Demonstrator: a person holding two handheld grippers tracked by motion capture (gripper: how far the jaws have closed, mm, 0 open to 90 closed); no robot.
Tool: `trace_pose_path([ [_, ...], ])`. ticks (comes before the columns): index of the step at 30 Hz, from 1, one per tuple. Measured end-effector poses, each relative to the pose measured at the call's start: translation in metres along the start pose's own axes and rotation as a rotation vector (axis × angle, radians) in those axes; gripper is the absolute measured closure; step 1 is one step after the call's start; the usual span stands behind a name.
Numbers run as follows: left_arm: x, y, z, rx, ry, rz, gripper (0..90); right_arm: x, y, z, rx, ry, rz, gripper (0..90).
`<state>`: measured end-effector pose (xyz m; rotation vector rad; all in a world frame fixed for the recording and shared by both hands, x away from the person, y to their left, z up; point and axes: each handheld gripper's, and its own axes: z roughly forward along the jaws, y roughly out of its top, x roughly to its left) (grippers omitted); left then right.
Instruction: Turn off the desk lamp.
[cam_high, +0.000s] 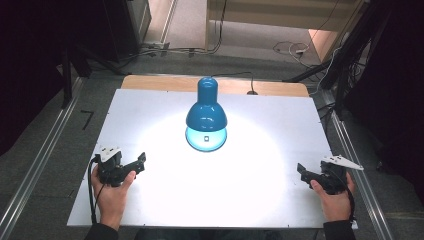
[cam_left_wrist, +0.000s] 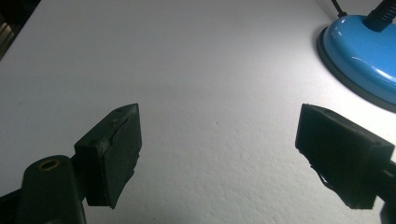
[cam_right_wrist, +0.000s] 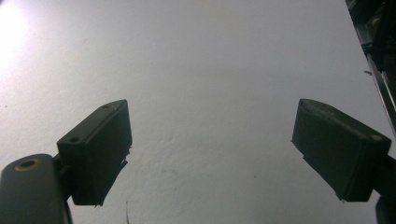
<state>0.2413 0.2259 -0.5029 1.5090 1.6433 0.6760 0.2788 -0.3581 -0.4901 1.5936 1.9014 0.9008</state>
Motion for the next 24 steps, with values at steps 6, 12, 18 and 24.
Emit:
trace_pose_path([
  [6, -0.005, 0.002, 0.004, -0.005, -0.016, -0.006, 16.2, 0.000, 0.001, -0.001, -0.006, 0.004, 0.003, 10.7],
  [12, -0.015, 0.004, 0.010, -0.002, -0.034, 0.005, 16.3, -0.001, 0.000, -0.002, -0.011, 0.001, 0.010, 10.6],
  [18, -0.025, 0.005, 0.017, 0.006, -0.055, 0.020, 16.3, -0.001, 0.000, -0.001, -0.010, 0.001, 0.011, 10.6],
  [24, -0.031, 0.007, 0.021, 0.002, -0.063, 0.028, 16.5, -0.001, 0.000, -0.002, -0.010, 0.000, 0.015, 10.6],
])
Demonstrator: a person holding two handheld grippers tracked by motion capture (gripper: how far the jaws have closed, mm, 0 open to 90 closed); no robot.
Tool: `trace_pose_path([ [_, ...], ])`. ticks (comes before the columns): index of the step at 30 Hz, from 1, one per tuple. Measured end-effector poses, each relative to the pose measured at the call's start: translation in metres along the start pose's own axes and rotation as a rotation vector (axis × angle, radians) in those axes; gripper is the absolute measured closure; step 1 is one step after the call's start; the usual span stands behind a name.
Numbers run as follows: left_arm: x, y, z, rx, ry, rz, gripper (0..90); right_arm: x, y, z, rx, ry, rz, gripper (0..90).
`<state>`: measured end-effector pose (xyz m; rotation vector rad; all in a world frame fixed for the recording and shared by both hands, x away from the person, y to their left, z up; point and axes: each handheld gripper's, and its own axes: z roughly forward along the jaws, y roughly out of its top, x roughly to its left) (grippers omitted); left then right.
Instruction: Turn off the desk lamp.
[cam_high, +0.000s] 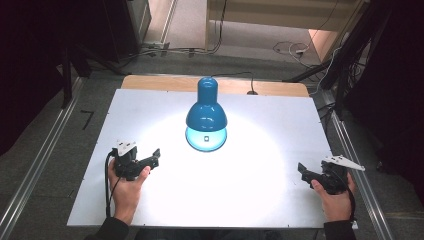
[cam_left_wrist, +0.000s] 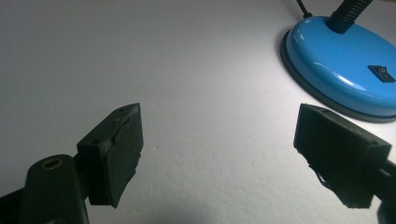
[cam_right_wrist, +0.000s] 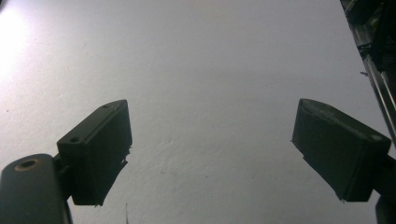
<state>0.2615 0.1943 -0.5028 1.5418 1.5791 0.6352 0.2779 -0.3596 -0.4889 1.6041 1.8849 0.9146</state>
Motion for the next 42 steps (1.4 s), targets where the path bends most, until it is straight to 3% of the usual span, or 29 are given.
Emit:
trace_pose_path([
  [10, -0.013, 0.005, 0.008, 0.011, -0.036, 0.028, 17.7, 0.001, 0.000, 0.001, 0.001, -0.002, 0.002, 10.6],
  [37, -0.035, 0.009, 0.025, 0.024, -0.063, 0.036, 18.7, 0.000, 0.001, -0.001, -0.008, 0.003, 0.006, 10.6],
  [42, -0.043, 0.011, 0.029, 0.029, -0.074, 0.060, 19.0, 0.000, 0.001, -0.001, -0.007, 0.003, 0.007, 10.6],
])
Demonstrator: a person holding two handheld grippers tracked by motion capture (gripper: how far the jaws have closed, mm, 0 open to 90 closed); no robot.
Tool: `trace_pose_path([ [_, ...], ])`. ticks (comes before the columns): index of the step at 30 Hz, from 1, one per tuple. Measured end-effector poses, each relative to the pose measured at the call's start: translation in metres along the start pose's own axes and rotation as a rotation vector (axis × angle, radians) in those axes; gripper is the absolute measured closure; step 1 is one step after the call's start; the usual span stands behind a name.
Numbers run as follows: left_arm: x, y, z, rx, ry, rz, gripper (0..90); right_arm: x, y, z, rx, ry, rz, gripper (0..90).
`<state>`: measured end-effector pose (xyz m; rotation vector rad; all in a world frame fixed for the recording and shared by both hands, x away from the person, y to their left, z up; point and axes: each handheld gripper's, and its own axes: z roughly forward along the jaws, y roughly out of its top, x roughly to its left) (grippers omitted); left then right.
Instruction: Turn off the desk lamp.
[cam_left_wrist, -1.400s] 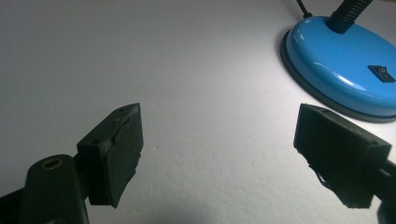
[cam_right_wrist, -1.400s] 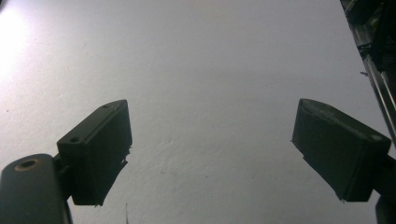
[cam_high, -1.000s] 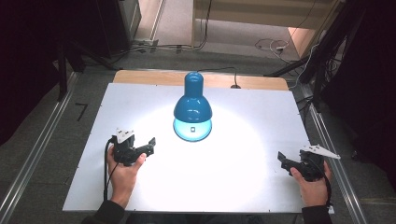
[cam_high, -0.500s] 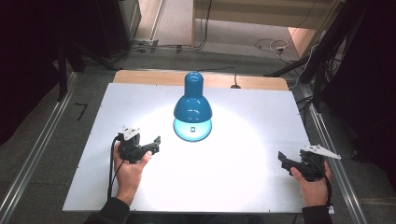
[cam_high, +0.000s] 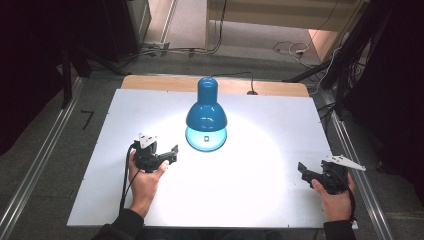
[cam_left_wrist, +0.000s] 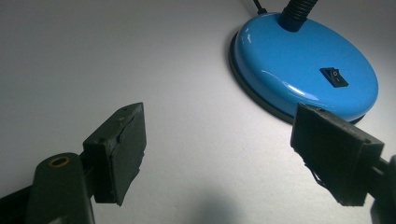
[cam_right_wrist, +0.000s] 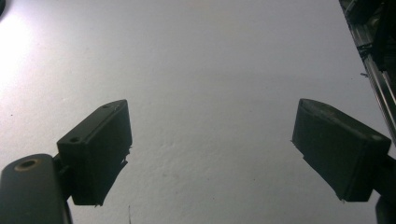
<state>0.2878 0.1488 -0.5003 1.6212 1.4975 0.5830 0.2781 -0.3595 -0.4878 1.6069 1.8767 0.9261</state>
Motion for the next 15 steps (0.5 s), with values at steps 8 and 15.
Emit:
trace_pose_path([
  [8, -0.008, 0.003, 0.005, -0.005, -0.012, 0.013, 19.3, 0.000, 0.000, -0.001, -0.001, -0.001, 0.003, 10.6],
  [15, -0.012, 0.004, 0.009, -0.004, -0.018, 0.020, 20.3, 0.000, 0.000, -0.001, -0.005, -0.001, 0.004, 10.6],
])
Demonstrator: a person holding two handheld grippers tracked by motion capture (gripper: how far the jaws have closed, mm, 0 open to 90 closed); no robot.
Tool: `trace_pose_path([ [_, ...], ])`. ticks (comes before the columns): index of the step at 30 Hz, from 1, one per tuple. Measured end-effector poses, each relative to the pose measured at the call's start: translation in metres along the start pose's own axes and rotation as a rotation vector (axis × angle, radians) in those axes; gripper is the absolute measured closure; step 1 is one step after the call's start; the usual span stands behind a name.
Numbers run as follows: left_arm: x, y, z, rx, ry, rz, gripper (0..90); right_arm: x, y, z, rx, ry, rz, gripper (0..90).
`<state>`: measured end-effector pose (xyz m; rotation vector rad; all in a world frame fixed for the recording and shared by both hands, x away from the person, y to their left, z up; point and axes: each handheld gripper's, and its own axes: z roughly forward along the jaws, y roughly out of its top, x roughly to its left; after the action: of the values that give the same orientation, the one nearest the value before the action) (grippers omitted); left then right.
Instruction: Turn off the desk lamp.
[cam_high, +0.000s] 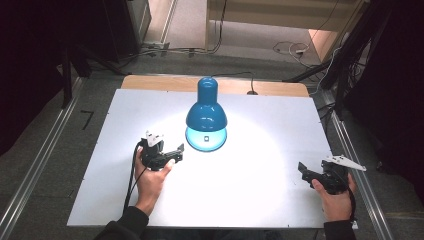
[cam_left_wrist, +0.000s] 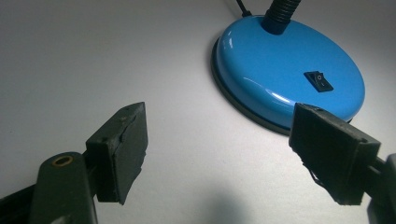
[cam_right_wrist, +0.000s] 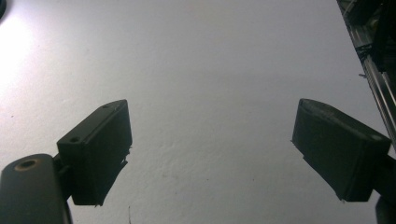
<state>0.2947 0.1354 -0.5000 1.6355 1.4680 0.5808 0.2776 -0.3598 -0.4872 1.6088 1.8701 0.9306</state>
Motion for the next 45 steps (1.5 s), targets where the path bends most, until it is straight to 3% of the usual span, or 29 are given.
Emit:
trace_pose_path([
  [13, -0.010, 0.004, 0.008, 0.000, -0.013, 0.009, 21.3, 0.000, 0.001, 0.000, -0.005, 0.003, 0.001, 10.7],
  [27, -0.014, 0.004, 0.017, 0.000, -0.033, 0.003, 30.4, 0.000, 0.001, -0.001, -0.009, 0.004, 0.004, 10.7],
  [35, -0.026, 0.008, 0.022, -0.006, -0.036, 0.049, 34.5, 0.000, 0.001, -0.001, -0.008, 0.003, 0.007, 10.7],
  [45, -0.037, 0.010, 0.030, -0.035, -0.042, 0.090, 52.1, 0.000, 0.002, -0.001, -0.012, 0.008, 0.006, 10.7],
])
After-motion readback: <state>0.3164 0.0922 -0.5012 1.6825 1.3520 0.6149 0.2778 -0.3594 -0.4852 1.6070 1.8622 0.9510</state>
